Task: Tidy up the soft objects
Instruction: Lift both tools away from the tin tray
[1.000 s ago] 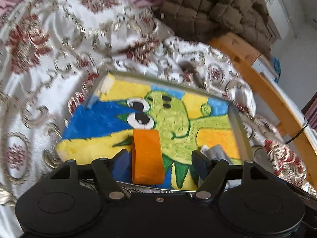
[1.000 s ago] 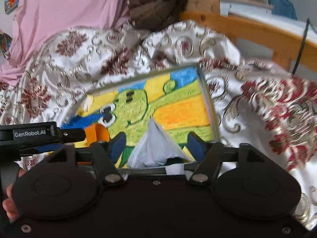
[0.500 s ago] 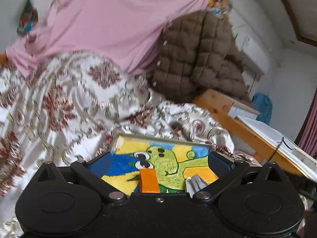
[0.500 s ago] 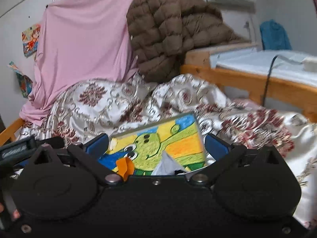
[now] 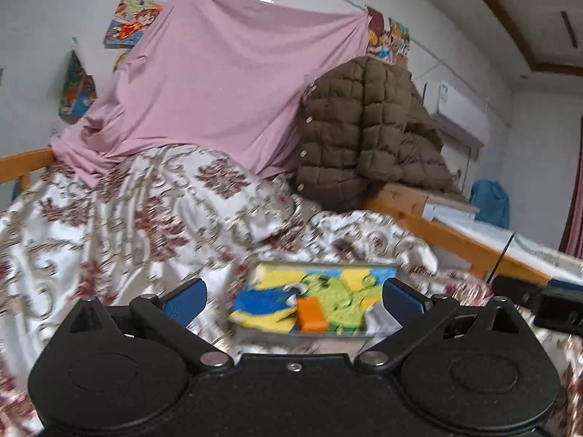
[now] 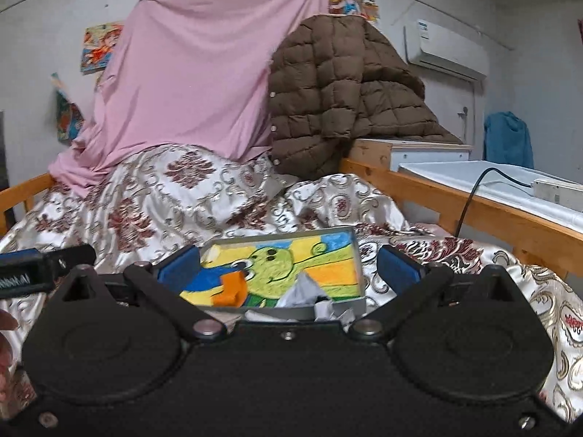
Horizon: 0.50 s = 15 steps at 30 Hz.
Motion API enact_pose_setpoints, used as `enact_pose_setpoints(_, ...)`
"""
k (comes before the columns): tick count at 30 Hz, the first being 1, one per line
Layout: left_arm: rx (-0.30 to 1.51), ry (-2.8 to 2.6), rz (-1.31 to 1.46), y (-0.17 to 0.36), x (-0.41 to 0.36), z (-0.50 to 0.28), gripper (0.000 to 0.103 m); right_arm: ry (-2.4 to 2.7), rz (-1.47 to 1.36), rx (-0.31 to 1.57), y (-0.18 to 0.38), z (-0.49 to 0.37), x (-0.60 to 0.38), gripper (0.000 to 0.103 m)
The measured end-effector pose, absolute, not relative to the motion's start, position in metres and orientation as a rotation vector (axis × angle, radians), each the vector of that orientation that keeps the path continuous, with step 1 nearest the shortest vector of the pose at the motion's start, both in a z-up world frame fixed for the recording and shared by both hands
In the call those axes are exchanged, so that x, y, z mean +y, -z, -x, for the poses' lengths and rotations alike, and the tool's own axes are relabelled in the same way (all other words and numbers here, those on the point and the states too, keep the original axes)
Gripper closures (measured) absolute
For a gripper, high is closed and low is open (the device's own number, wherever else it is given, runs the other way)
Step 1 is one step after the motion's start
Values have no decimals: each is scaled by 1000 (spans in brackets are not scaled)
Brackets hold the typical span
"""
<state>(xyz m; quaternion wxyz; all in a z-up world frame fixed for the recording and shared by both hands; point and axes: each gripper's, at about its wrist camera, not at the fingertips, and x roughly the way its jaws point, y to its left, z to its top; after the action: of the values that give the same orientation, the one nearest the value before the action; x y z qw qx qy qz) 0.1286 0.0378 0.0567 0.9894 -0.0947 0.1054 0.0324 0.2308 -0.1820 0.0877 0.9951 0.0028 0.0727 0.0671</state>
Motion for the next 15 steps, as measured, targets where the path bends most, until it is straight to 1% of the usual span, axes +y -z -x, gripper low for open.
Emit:
enact_pose_setpoints(8,280,-114,133,-43,43,-91,1,-161,60,153,-77,-191,-168,1)
enact_pose_setpoints(13,326,-130,95,-38,41,-79,1,-169,86,171,-74,-175,-165,1)
enact_pose_setpoints(15,373,-136,86,-34,41,-79,1,-166,85,180,-71,-171,-168,1)
